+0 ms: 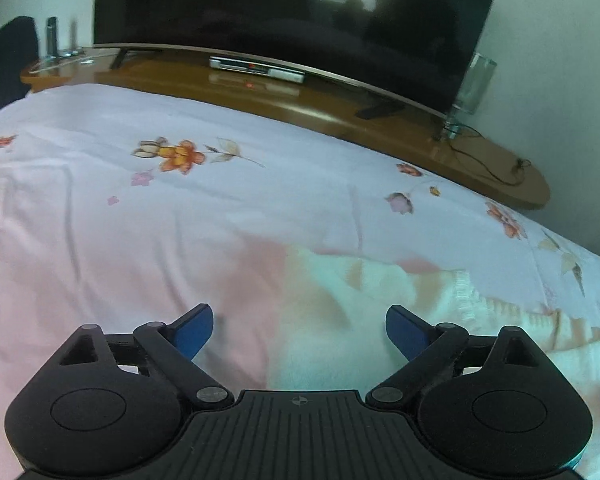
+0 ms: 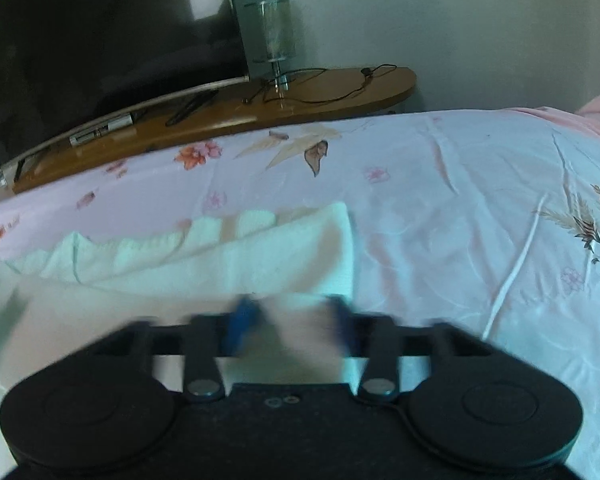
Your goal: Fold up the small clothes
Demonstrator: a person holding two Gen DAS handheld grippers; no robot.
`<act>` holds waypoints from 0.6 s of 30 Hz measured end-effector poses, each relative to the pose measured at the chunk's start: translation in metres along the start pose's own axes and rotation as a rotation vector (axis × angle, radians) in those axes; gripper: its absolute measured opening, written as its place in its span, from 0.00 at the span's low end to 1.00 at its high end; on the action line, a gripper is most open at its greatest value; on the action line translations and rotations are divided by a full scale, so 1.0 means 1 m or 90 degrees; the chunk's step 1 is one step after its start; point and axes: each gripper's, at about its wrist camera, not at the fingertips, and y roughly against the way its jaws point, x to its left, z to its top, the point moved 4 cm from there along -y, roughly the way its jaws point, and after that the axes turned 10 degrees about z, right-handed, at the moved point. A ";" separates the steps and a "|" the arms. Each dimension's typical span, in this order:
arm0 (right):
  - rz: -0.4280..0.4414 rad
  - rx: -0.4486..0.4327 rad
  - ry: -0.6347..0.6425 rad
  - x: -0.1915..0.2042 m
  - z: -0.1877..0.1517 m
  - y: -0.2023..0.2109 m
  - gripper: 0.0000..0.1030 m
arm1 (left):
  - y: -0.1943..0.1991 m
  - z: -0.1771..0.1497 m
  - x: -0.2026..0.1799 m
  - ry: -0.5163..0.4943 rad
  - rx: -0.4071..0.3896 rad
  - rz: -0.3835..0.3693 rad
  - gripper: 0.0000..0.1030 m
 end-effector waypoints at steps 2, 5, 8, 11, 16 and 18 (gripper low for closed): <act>0.002 -0.010 0.005 -0.002 0.000 0.005 0.17 | -0.001 0.002 0.000 -0.002 -0.011 0.001 0.69; -0.021 -0.029 0.021 -0.002 -0.003 0.013 0.15 | -0.011 0.003 -0.002 0.003 0.018 -0.018 0.19; -0.036 -0.019 0.009 -0.009 -0.011 0.007 0.14 | -0.007 0.006 -0.002 0.016 0.001 -0.024 0.10; -0.043 -0.023 0.002 -0.011 -0.012 0.007 0.14 | -0.017 0.002 0.002 -0.015 -0.022 0.018 0.10; -0.052 -0.007 0.022 -0.005 -0.009 0.007 0.19 | -0.003 0.005 0.006 -0.019 -0.029 0.029 0.11; -0.033 -0.022 0.006 -0.005 -0.003 0.019 0.26 | 0.018 0.005 0.008 -0.014 -0.039 0.014 0.11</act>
